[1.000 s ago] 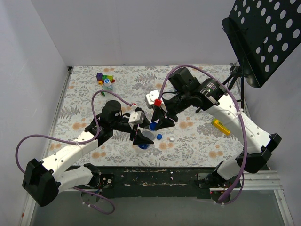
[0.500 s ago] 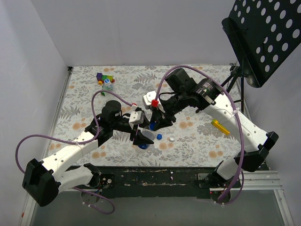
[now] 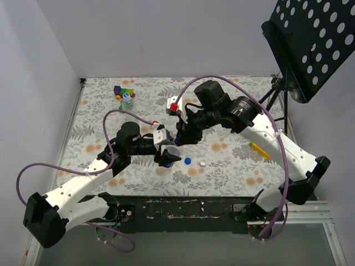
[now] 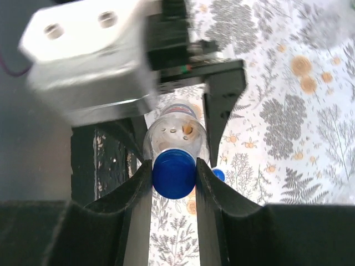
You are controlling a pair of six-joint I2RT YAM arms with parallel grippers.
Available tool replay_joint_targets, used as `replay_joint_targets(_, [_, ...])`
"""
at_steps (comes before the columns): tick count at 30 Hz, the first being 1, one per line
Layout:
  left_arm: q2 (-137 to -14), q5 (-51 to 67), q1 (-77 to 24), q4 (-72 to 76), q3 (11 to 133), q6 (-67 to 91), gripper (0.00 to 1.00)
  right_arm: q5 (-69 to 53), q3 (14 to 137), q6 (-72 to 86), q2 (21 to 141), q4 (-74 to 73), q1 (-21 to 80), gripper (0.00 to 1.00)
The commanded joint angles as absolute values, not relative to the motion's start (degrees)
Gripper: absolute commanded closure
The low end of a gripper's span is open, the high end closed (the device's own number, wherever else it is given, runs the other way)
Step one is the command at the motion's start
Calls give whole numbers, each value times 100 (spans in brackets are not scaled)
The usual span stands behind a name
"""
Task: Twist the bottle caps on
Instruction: Screw the bottle cap onto the plastic bottle.
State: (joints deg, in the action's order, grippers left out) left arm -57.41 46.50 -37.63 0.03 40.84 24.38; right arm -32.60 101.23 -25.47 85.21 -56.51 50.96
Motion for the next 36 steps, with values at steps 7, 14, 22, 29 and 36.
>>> replay_joint_targets(7, [-5177,846,-4552,852,3709,1811,100,-766,9800,684,8499,-4553,5203,99])
replay_joint_targets(14, [-5370,-1070,-5018,1037,3604,1530,100,-107,9852,1441,8569,-4315,5221,99])
replay_joint_targets(22, [-5852,-3766,-5519,1669,3445,915,100,404,9976,1889,8666,-4193,5238,99])
replay_joint_targets(29, [-5986,-3826,-5608,1408,3551,1158,100,343,9721,1873,8280,-3753,5230,88])
replay_joint_targets(36, [-5555,-4,-4572,651,3814,2091,100,-579,9440,522,7463,-3358,4931,45])
